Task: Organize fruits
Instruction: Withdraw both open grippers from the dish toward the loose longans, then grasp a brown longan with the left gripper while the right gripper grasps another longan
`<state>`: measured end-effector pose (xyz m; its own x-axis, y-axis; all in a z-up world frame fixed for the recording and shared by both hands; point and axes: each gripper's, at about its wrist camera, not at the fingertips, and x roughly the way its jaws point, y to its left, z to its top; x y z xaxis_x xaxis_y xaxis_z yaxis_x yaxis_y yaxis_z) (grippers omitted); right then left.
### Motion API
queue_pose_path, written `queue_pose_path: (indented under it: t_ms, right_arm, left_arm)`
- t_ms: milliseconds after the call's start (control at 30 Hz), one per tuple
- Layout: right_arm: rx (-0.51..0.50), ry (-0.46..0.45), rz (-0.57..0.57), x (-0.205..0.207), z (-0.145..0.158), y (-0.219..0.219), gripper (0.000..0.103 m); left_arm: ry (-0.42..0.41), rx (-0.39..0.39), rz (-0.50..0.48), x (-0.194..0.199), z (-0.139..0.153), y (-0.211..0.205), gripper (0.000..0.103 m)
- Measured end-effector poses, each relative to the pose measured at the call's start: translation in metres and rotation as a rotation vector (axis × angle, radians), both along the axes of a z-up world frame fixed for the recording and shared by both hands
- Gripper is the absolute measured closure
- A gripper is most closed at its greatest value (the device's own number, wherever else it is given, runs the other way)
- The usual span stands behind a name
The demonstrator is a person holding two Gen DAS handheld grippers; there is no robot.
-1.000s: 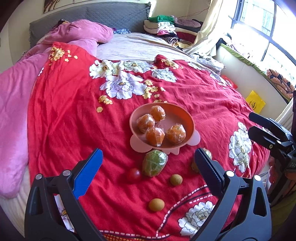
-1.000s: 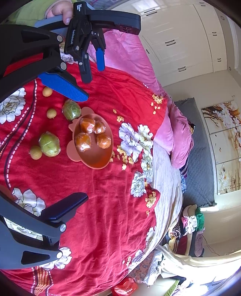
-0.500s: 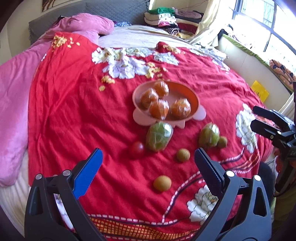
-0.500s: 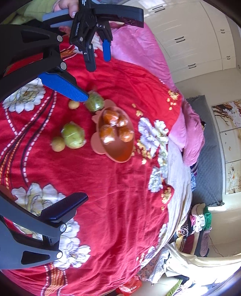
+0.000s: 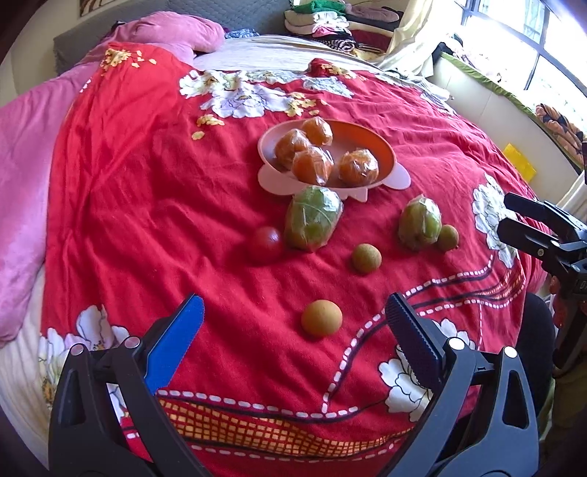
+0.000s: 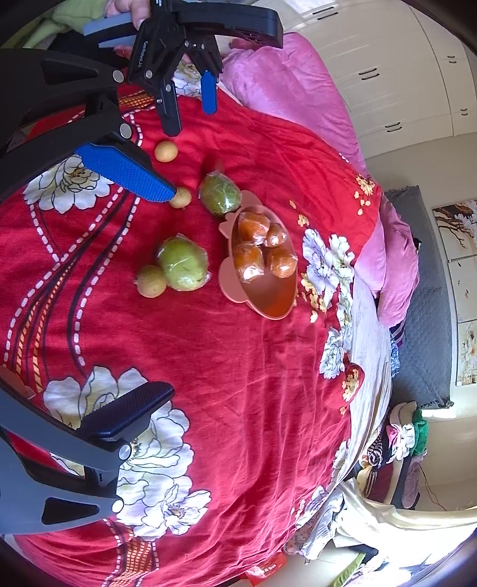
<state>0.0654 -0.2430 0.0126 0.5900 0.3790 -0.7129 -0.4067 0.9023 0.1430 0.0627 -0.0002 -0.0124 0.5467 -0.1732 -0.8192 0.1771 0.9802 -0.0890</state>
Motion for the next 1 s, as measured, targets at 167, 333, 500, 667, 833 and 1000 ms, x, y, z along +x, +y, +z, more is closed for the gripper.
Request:
queue_pose_path:
  t_ms: [167,333,500,667,833,1000]
  right_arm:
    - [-0.005,0.0,0.005,-0.002,-0.004,0.002,0.005]
    - [-0.025,-0.009,0.013,-0.005,-0.008,0.006,0.005]
    - [-0.022,-0.003,0.034,-0.005,-0.012,0.01,0.007]
    - [-0.019,0.017,0.066,-0.001,-0.018,0.014,0.027]
    - [-0.013,0.059,0.075,0.005,-0.028,0.016,0.047]
    - [-0.035,0.068,0.1,0.009,-0.036,0.021,0.063]
  left_arm:
    - [-0.004,0.001,-0.018,-0.003,-0.003,-0.007,0.016]
    - [0.003,-0.003,-0.044,-0.003,-0.006,-0.013,0.03]
    - [0.004,-0.003,-0.076,-0.004,-0.006,-0.019,0.04]
    - [0.024,0.002,-0.096,-0.001,-0.012,-0.024,0.051]
    - [0.052,0.009,-0.101,0.002,-0.021,-0.024,0.059]
    - [0.069,0.009,-0.107,0.004,-0.028,-0.025,0.063]
